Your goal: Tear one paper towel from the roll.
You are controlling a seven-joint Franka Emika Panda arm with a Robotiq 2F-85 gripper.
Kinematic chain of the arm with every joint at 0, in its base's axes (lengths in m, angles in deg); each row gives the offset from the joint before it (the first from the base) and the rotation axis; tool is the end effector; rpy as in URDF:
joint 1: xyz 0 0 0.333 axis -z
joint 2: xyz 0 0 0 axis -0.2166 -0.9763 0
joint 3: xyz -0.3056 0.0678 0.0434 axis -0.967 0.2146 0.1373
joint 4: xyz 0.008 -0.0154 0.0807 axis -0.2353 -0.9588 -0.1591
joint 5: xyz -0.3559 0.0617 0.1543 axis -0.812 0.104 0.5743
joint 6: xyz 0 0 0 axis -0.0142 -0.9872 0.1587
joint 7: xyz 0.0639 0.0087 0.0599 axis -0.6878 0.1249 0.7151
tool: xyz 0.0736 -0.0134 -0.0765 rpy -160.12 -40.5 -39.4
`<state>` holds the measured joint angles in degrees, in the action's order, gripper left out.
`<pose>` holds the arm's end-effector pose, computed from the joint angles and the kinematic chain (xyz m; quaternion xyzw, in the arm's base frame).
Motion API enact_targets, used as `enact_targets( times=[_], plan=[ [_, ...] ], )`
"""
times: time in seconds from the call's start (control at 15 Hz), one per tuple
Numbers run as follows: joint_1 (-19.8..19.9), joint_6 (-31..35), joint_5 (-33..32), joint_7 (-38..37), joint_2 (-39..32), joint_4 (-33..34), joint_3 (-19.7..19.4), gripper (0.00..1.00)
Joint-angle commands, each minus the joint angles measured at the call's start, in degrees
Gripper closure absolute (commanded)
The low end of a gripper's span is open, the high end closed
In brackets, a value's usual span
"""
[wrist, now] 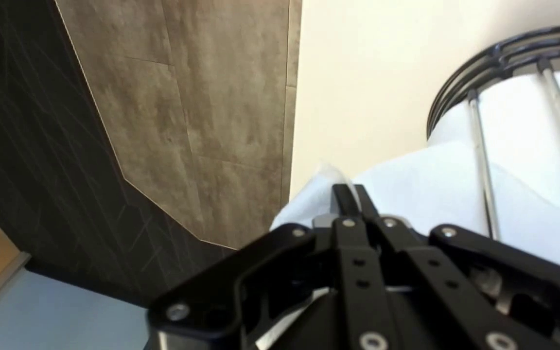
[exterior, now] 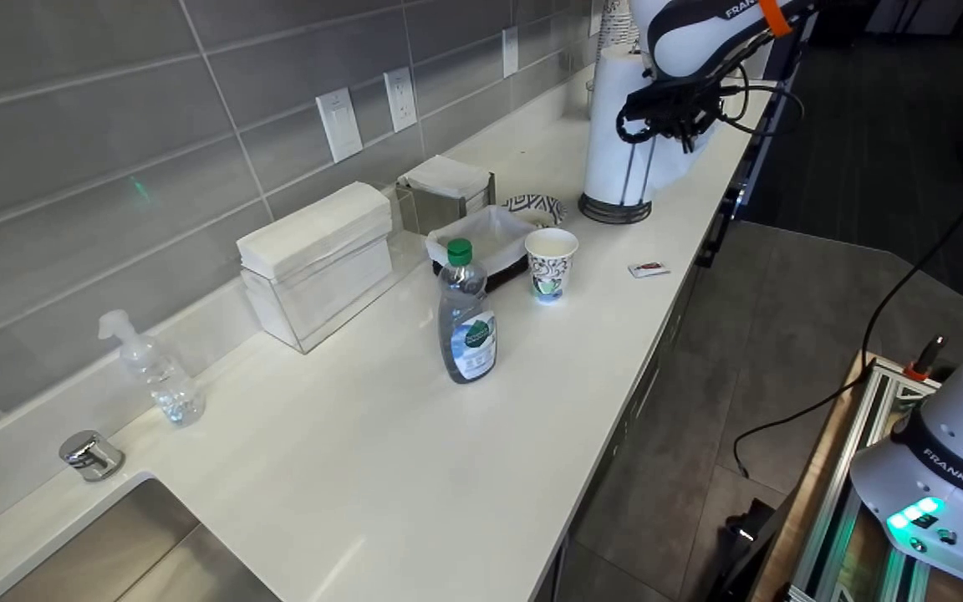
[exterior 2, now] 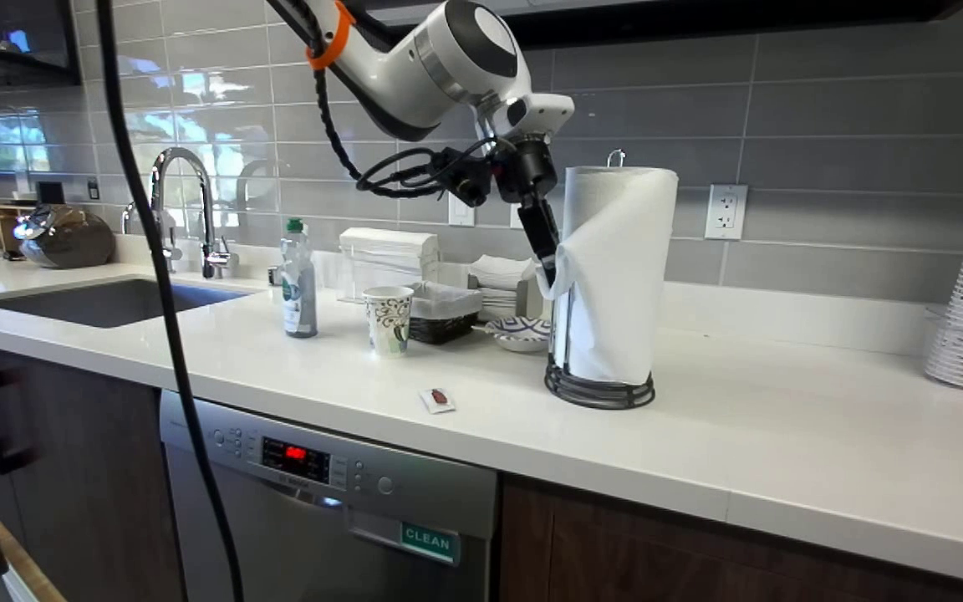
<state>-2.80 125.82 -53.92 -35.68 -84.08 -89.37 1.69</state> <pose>0.5200 -0.1940 0.4278 0.7781 -0.5777 0.0799 0.2334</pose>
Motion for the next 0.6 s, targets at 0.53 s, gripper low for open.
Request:
enact_targets(
  times=[0.53],
  plan=[
    [-1.0, -1.0, 4.2, 15.7, -7.7, 3.2, -1.1, 1.00]
  ],
)
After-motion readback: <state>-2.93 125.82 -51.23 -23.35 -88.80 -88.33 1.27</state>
